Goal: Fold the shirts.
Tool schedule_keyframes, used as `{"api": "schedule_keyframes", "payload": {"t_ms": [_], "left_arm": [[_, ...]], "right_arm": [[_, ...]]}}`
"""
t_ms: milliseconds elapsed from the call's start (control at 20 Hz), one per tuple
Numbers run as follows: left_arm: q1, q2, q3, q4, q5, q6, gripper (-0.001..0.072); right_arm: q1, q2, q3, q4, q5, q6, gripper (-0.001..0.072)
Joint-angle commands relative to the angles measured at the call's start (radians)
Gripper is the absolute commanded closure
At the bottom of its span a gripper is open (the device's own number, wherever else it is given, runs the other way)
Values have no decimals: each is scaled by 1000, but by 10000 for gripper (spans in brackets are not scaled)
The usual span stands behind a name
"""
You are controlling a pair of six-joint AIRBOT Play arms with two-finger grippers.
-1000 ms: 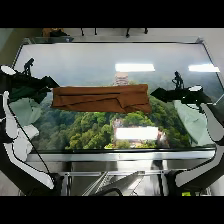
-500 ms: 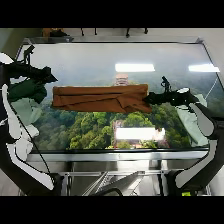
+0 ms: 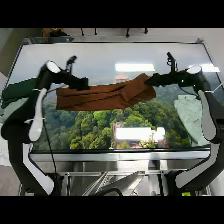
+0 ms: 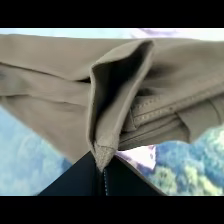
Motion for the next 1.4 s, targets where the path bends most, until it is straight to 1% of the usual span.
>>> {"api": "schedule_keyframes", "payload": {"t_ms": [0,50,200,250,350,450,550,650,850,950,1100,1250,1300,1350], "left_arm": [[-208,-97,14,3,198,-95,692],[-259,-142,61,2,217,-126,692],[-381,-261,217,8,213,-154,693],[-409,-290,250,7,222,-189,693],[-447,-317,258,0,264,-224,692],[-470,-315,227,-39,301,-220,692],[-465,-305,227,-106,292,-220,692],[-431,-252,227,-160,228,-213,692],[-281,-26,228,-181,-55,-73,692],[-172,108,228,-181,-159,-58,692],[-10,276,228,-181,-208,-58,691],[113,398,191,-180,-203,-55,692],[140,439,150,-180,-192,-35,692],[159,474,102,-180,-182,-10,692]], "right_arm": [[0,37,155,-137,164,139,700],[0,43,183,-151,202,154,699],[0,72,237,-187,270,175,700],[0,83,247,-208,277,187,699],[0,105,266,-257,279,188,700],[0,113,266,-272,285,189,699],[1,112,266,-304,286,196,700],[2,113,266,-306,286,204,700],[48,112,266,-306,276,247,700],[119,104,265,-306,224,274,699],[290,50,264,-306,79,285,700],[491,-61,264,-305,-144,285,699],[554,-106,265,-295,-235,285,699],[616,-159,265,-262,-359,285,698]]}}
